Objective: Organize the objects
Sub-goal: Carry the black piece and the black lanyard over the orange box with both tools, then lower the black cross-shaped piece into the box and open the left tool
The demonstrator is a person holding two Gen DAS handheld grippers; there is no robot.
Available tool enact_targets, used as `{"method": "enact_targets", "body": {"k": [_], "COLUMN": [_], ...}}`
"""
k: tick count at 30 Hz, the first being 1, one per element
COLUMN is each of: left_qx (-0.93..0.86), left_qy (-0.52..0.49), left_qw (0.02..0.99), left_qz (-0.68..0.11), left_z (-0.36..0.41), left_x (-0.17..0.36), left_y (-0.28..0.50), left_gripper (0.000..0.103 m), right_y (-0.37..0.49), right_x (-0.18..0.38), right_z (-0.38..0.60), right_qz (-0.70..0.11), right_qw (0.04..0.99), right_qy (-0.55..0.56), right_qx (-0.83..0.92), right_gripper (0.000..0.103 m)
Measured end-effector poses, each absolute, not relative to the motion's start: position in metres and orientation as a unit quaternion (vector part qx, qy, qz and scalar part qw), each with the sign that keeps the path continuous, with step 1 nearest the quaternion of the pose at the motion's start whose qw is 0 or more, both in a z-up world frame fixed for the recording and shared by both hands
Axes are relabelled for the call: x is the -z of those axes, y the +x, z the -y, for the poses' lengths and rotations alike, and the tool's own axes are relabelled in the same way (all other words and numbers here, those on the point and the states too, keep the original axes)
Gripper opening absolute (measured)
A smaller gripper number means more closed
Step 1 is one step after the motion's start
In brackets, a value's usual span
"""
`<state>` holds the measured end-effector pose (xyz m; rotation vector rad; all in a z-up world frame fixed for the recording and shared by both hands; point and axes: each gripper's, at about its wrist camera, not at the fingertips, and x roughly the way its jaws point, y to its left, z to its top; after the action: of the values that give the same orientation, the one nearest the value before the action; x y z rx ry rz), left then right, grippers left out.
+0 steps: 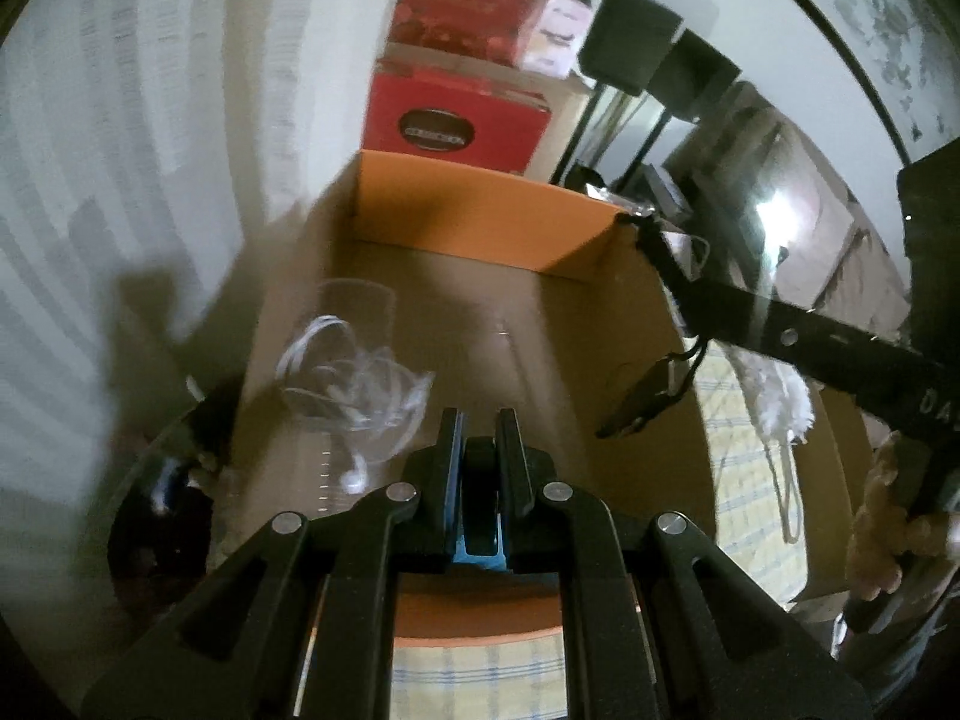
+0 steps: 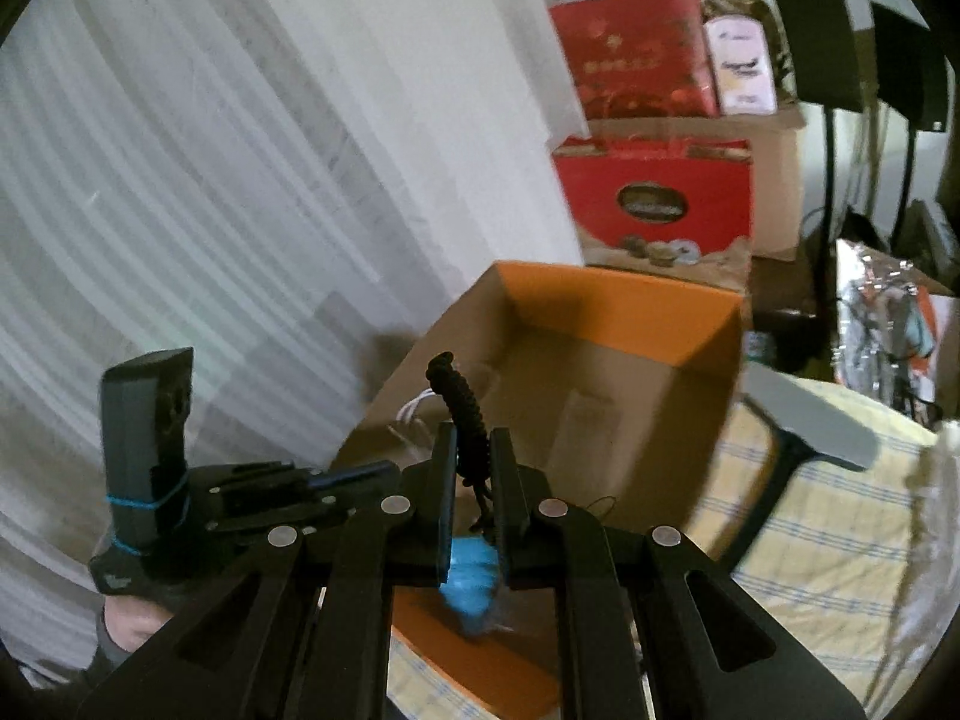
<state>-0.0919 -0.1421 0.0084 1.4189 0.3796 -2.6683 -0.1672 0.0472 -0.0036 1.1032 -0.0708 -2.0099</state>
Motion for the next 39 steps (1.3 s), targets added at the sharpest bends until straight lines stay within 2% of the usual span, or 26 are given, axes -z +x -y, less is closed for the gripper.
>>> {"method": "enact_targets", "body": {"k": [18, 23, 30, 34, 39], "left_qx": [0.849, 0.852, 0.862, 0.866, 0.868], "left_qy": [0.505, 0.498, 0.482, 0.475, 0.472], "left_qw": [0.097, 0.1, 0.094, 0.092, 0.086], "left_qz": [-0.123, -0.128, -0.126, -0.126, -0.126], "left_z": [0.194, 0.198, 0.197, 0.195, 0.19], "left_x": [0.027, 0.022, 0.006, 0.0, -0.004], "left_y": [-0.077, -0.074, -0.068, -0.061, -0.06], "left_gripper": [0.01, 0.024, 0.026, 0.036, 0.039], "right_y": [-0.159, -0.155, -0.154, -0.153, -0.152], "right_x": [0.018, 0.02, 0.02, 0.019, 0.008], "right_z": [0.049, 0.06, 0.065, 0.062, 0.049], "right_qz": [0.018, 0.018, 0.016, 0.021, 0.036], "right_qw": [0.46, 0.467, 0.469, 0.469, 0.471], "right_qy": [0.46, 0.462, 0.463, 0.465, 0.456], "right_qx": [0.759, 0.754, 0.752, 0.751, 0.754], "right_gripper": [0.01, 0.01, 0.01, 0.01, 0.01]}}
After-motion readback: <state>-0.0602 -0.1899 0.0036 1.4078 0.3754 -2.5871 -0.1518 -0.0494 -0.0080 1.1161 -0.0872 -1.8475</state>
